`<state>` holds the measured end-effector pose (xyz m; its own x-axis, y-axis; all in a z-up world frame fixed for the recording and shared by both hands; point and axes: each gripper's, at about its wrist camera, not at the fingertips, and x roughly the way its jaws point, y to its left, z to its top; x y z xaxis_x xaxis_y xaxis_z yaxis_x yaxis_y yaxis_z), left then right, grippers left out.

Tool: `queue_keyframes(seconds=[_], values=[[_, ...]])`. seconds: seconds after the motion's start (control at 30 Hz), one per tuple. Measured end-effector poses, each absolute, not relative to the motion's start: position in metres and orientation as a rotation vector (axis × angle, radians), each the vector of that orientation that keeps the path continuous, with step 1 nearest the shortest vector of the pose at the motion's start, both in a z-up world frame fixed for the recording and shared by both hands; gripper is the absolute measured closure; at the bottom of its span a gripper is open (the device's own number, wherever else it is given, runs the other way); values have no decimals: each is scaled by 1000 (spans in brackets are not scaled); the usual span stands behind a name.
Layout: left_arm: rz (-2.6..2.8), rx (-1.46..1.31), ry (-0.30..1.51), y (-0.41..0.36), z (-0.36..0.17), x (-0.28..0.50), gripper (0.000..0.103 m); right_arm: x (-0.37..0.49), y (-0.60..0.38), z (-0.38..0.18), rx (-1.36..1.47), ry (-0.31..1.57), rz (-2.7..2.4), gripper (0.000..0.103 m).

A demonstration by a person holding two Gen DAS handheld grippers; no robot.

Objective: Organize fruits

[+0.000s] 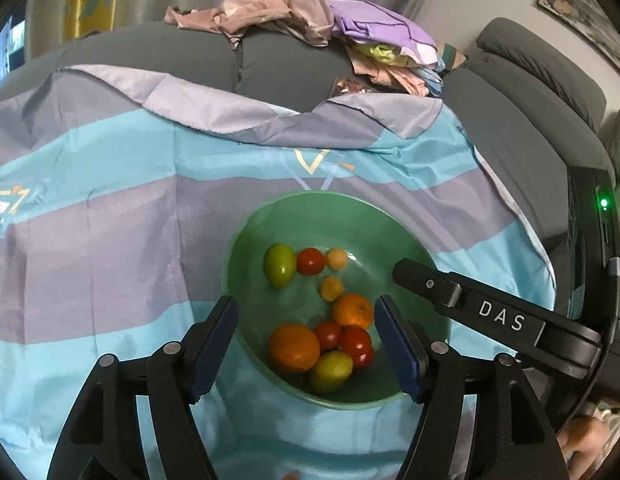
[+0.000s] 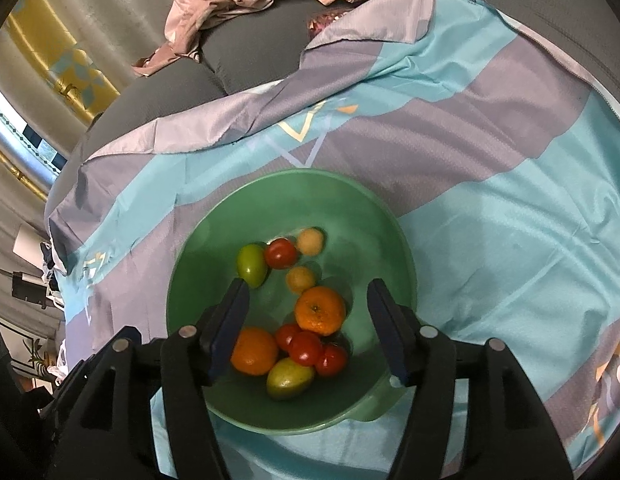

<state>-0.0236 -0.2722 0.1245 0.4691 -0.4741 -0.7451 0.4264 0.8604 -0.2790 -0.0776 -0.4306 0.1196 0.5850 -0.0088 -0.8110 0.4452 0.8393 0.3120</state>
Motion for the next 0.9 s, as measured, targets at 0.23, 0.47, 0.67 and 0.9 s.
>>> queue_keyframes(seconds=[0.23,0.47,0.67,0.9], values=[[-541,-38,925,-271,125,-27,32,-77,-429,119,518,922,-281,41],[-538,-35,947,-271,121,-28,32,-76,-429,117,519,933,-287,41],[-539,-38,960,-272,119,-28,32,-75,-428,116,514,939,-287,41],[-559,-44,971,-274,118,-28,32,-74,-427,115,509,943,-286,41]])
